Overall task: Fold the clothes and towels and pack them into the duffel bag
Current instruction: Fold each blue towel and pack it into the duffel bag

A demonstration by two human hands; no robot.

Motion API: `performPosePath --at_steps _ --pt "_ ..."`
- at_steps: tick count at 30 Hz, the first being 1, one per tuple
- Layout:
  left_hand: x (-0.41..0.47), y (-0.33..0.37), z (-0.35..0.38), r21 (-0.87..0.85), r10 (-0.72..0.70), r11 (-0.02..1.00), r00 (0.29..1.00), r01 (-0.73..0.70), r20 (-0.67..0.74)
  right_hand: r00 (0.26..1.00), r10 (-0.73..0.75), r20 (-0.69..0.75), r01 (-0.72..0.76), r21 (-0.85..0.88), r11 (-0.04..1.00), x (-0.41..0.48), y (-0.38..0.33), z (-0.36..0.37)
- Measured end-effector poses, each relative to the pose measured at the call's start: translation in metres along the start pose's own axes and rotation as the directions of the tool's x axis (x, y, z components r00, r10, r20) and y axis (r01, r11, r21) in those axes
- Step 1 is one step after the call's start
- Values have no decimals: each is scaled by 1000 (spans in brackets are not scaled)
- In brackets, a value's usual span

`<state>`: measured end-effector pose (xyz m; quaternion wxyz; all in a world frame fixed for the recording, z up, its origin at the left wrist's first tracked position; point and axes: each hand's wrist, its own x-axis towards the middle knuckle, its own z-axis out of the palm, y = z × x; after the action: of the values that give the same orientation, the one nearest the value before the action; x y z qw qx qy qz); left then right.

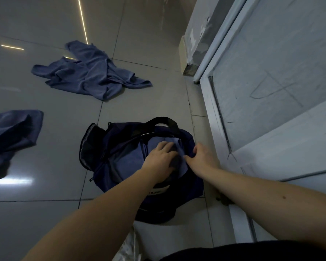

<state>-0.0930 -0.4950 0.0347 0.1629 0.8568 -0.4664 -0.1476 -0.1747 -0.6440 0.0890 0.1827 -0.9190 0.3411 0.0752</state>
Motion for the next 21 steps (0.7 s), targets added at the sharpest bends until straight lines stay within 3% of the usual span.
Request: performPosePath --at_steps 4,7,9,14,21 --pt "10 1 -1 134 1 991 998 -9 64 997 -73 24 76 -136 988 17 -10 -3" --pt "17 -2 -1 198 3 980 990 -30 138 996 -30 88 50 -234 971 28 -13 -4" --pt "20 -3 1 248 11 967 987 -51 161 997 8 72 6 -189 982 28 -12 -7" --pt "22 0 15 287 -8 957 980 -51 200 992 38 -123 -36 20 999 22 -5 -14" --pt "19 1 4 114 24 992 975 -50 220 996 65 -64 -65 1 998 28 -9 -12"
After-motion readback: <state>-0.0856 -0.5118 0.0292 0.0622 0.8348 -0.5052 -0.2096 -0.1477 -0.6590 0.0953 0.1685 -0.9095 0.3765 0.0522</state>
